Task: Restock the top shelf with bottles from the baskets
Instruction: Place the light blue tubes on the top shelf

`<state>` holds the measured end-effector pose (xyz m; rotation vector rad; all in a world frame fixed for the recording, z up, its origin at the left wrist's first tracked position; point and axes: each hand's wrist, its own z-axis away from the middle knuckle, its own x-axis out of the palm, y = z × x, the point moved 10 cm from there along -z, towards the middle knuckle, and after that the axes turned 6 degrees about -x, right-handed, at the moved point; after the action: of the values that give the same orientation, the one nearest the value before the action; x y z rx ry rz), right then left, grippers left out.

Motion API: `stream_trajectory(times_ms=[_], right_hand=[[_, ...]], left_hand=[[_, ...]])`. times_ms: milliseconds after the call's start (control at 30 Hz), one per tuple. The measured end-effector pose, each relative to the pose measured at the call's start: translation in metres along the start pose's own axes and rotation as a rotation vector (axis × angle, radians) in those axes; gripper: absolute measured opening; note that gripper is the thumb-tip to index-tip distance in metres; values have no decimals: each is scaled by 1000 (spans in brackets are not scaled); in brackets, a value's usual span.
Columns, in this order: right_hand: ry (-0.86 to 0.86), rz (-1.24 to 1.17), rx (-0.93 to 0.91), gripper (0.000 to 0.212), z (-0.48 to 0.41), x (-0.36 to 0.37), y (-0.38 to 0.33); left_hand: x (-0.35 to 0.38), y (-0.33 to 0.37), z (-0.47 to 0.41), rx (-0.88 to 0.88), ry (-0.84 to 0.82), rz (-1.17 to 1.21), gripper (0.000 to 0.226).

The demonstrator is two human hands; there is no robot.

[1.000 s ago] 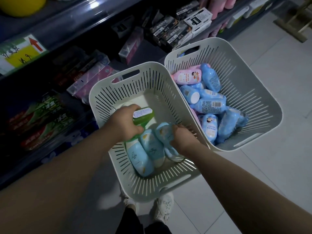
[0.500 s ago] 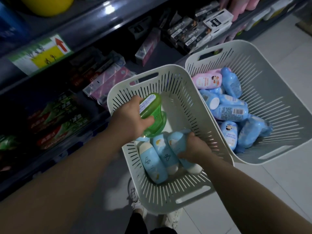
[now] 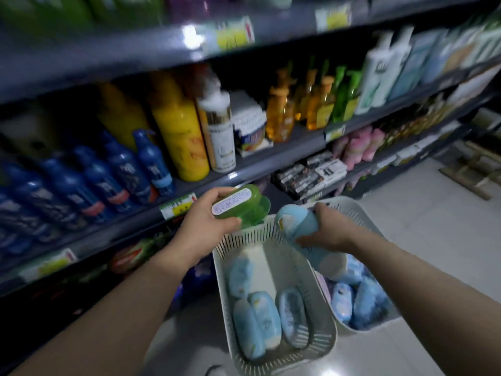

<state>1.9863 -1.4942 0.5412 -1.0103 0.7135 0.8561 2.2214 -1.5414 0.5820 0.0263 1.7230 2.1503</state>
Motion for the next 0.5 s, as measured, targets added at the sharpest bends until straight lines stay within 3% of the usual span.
stream_trajectory(times_ms=[300,500], right_hand=[[231,111,-175,62,72,-172,-117],[313,78,-261,53,109,-243,-179]], left_hand=[[-60,162,68,179,79,273,48],[-102,241,102,265,84,435,47]])
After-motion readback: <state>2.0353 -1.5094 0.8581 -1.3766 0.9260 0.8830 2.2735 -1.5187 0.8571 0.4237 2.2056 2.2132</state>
